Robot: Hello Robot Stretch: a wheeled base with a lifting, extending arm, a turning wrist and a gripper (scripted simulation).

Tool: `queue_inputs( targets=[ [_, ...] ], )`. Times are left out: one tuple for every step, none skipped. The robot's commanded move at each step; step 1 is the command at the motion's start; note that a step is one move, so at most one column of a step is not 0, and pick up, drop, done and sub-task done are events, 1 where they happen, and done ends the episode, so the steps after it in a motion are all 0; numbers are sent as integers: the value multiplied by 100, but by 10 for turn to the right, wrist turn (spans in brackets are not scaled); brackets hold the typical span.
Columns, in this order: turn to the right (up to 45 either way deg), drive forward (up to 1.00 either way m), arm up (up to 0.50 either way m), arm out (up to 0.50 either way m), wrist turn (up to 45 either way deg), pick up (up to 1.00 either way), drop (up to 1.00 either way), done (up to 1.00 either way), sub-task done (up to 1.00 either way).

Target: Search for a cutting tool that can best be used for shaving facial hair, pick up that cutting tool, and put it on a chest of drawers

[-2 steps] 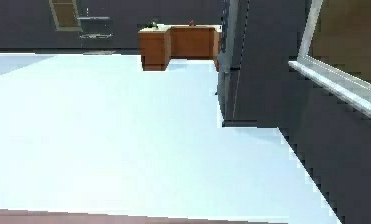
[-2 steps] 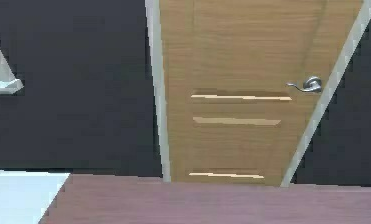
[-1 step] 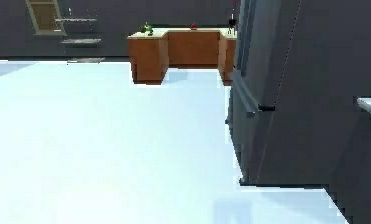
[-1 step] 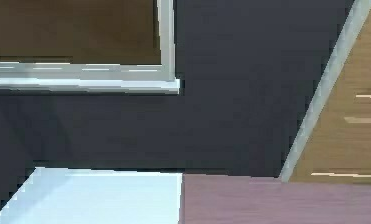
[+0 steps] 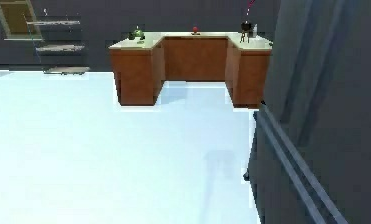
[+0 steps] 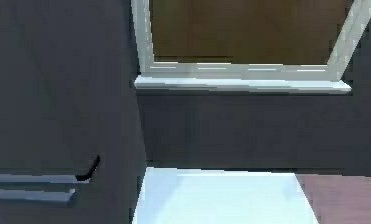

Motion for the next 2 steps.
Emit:
queue_inputs(
  targets=[
    [0, 100, 0, 0, 0, 0, 0, 0, 0],
    [0, 100, 0, 0, 0, 0, 0, 0, 0]
  ],
)
